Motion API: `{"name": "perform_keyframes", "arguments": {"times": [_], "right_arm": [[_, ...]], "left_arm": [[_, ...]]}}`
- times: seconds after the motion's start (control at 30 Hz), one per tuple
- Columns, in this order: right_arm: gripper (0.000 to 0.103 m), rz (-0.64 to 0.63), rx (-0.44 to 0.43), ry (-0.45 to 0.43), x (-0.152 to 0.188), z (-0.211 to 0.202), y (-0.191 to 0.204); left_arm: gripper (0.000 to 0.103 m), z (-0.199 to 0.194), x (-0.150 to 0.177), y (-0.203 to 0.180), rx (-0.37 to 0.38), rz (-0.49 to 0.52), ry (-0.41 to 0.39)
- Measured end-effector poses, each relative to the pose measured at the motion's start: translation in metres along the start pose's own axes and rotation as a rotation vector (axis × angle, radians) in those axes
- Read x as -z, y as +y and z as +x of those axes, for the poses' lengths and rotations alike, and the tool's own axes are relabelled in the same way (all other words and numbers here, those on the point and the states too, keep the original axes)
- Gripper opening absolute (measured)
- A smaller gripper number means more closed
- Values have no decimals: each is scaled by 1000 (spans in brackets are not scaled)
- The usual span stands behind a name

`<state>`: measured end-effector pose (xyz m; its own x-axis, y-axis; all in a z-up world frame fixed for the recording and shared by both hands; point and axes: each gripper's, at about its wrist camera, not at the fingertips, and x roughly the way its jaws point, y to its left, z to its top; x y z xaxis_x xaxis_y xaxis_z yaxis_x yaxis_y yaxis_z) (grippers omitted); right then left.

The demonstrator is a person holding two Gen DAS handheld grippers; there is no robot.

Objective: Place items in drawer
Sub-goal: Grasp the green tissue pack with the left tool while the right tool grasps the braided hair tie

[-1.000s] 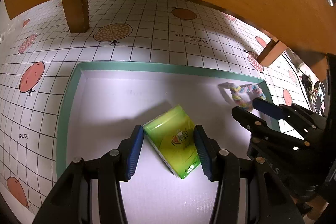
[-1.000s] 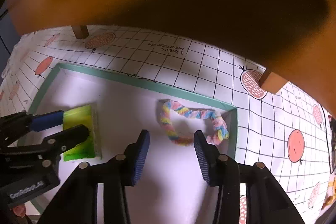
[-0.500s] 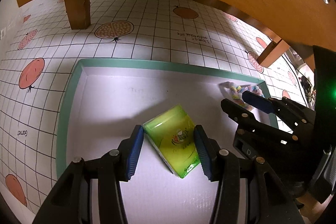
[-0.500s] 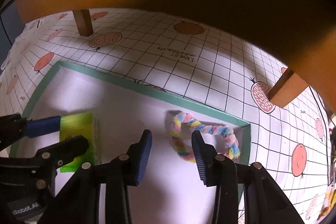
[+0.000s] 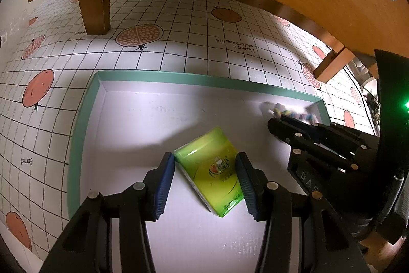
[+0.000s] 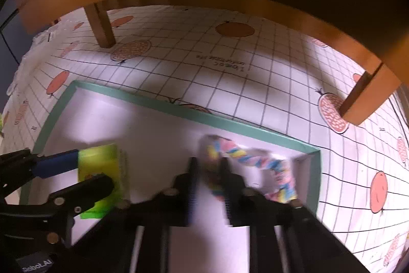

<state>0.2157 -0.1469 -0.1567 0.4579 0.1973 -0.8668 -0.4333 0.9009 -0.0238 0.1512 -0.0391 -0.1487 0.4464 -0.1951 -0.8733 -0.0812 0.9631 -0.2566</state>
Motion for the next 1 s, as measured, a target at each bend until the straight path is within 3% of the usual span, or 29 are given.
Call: {"name": "perform_keyframes", "arguments": {"times": [0.4,0.63,0.8,1.0], "right_arm": [[8,110,-167,17,8,-16,-6],[8,159,-178,-5,12,-32,-9],[8,177,-173,-19,13,-39,-9],[8,178,-164,-32,15,-51,-4]], "left_arm": [[58,4,-1,-2,0,-5,22],[59,5,-2,-9,-23,32,15],[47,1,-2,-7,-14,23,14],[22,-9,-3,-6,-11,29,11]]}}
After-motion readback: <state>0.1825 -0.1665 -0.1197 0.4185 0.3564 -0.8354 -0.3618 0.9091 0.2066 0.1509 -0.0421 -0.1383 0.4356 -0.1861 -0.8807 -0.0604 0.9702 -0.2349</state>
